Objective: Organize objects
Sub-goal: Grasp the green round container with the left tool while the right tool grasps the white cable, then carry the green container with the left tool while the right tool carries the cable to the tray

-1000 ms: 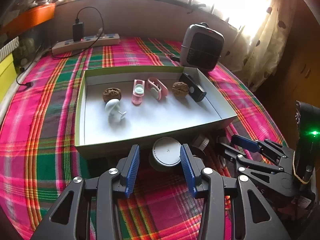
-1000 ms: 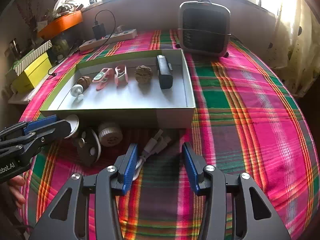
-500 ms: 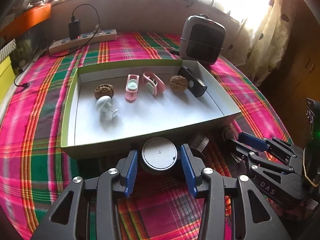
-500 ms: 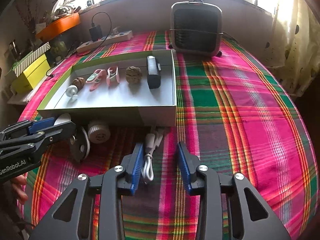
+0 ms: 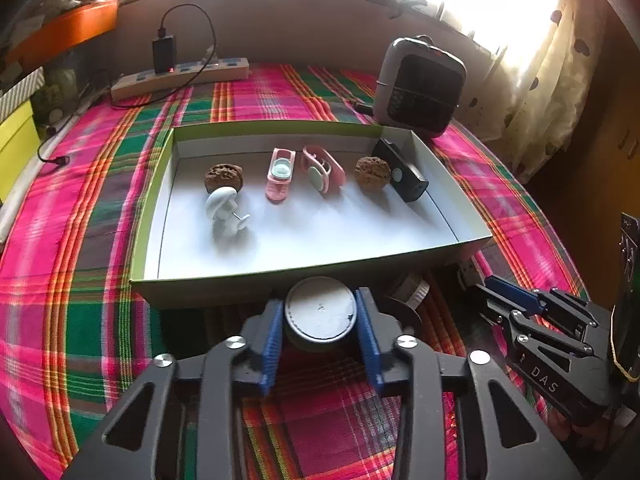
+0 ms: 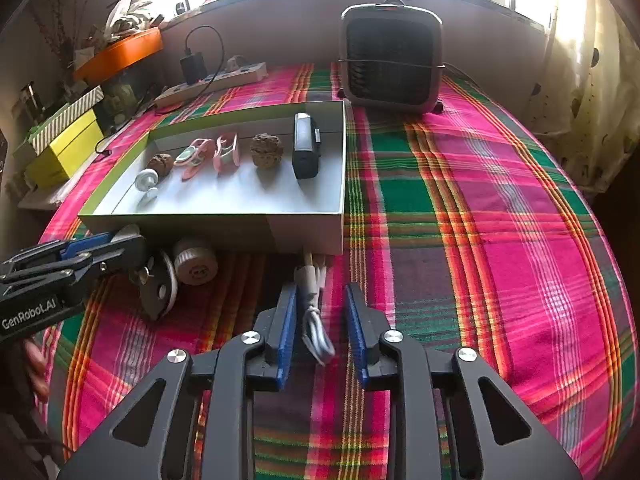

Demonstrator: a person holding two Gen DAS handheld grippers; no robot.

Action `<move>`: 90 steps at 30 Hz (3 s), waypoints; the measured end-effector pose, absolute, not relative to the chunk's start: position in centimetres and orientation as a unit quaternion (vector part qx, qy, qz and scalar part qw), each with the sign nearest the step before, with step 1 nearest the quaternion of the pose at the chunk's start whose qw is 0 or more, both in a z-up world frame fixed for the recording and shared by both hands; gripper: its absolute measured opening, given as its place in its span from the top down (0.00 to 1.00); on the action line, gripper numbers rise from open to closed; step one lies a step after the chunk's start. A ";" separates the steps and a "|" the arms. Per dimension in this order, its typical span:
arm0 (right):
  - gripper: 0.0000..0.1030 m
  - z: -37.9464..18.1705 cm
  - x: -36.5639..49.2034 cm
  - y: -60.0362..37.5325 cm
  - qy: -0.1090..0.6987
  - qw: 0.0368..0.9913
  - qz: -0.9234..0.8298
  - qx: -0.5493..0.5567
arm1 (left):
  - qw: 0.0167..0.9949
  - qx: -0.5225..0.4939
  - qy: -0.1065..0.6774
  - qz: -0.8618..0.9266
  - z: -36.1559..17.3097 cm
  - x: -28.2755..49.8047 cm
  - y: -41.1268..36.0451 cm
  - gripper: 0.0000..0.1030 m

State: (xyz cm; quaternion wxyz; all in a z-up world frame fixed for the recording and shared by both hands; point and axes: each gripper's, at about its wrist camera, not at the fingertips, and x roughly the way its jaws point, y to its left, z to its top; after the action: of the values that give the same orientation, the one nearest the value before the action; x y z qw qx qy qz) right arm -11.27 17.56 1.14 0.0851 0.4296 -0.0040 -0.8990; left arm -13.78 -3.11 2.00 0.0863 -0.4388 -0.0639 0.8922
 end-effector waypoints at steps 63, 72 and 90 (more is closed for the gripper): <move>0.89 5.9 -10.8 16.5 -0.022 0.146 -0.911 0.385 | 0.084 -0.390 -0.073 0.914 6.5 -12.2 -5.4 0.69; 0.89 6.5 -13.5 15.3 -0.018 0.170 -0.906 0.386 | 0.086 -0.392 -0.081 0.912 6.5 -14.4 -5.9 0.69; 0.89 3.9 -19.3 13.7 0.002 0.212 -0.873 0.440 | 0.087 -0.419 -0.091 0.899 4.1 -19.1 -6.1 0.69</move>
State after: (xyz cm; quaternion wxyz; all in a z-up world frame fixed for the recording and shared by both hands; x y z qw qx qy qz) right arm -19.29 13.67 3.92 0.2116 0.4396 0.0016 -0.8729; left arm -19.11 -6.06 4.05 0.0872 -0.4190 -0.0906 0.8993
